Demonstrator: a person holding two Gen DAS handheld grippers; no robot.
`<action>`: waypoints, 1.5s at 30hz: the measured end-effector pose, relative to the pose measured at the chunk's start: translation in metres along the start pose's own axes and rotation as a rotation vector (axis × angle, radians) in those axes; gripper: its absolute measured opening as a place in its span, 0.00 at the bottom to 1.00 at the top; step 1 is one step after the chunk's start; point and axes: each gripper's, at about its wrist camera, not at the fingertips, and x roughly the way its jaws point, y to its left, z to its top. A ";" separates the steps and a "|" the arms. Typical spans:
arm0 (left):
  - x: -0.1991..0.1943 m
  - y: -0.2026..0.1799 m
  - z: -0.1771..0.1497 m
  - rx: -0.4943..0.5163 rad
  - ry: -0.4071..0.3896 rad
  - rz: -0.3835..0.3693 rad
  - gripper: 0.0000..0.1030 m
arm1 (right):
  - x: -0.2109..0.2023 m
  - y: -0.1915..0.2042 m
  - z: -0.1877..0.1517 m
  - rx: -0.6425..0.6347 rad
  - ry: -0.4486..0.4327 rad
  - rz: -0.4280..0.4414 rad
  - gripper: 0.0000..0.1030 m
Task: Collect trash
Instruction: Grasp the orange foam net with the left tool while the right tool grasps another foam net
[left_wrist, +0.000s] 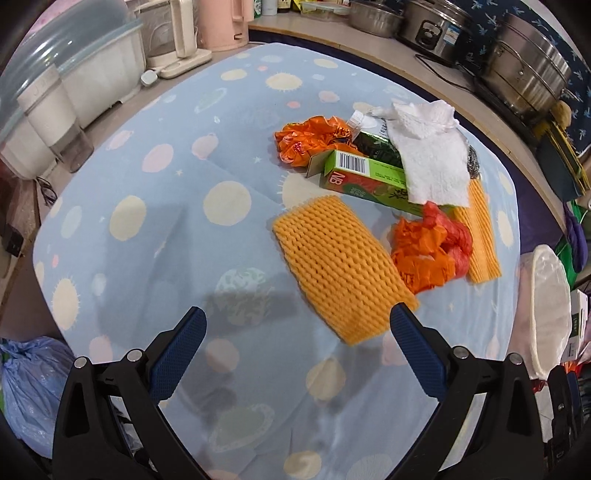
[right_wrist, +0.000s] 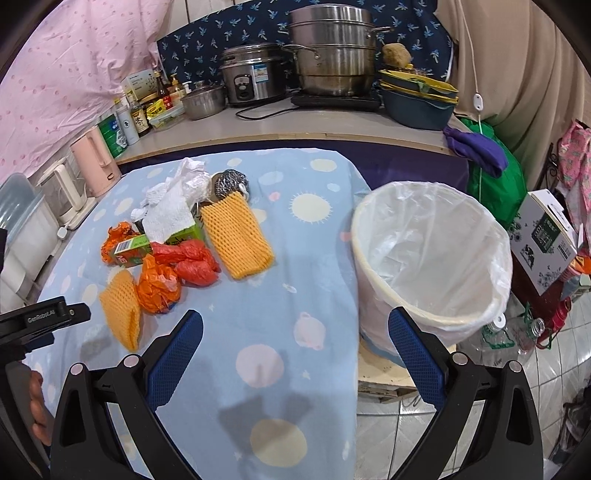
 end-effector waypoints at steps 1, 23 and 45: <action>0.005 0.000 0.002 -0.004 0.008 -0.007 0.93 | 0.003 0.003 0.002 -0.006 0.001 0.000 0.93; 0.074 0.003 0.029 -0.107 0.178 -0.183 0.45 | 0.105 0.038 0.046 -0.034 0.076 0.075 0.83; 0.043 -0.003 0.024 0.033 0.078 -0.130 0.19 | 0.153 0.036 0.060 -0.028 0.124 0.119 0.10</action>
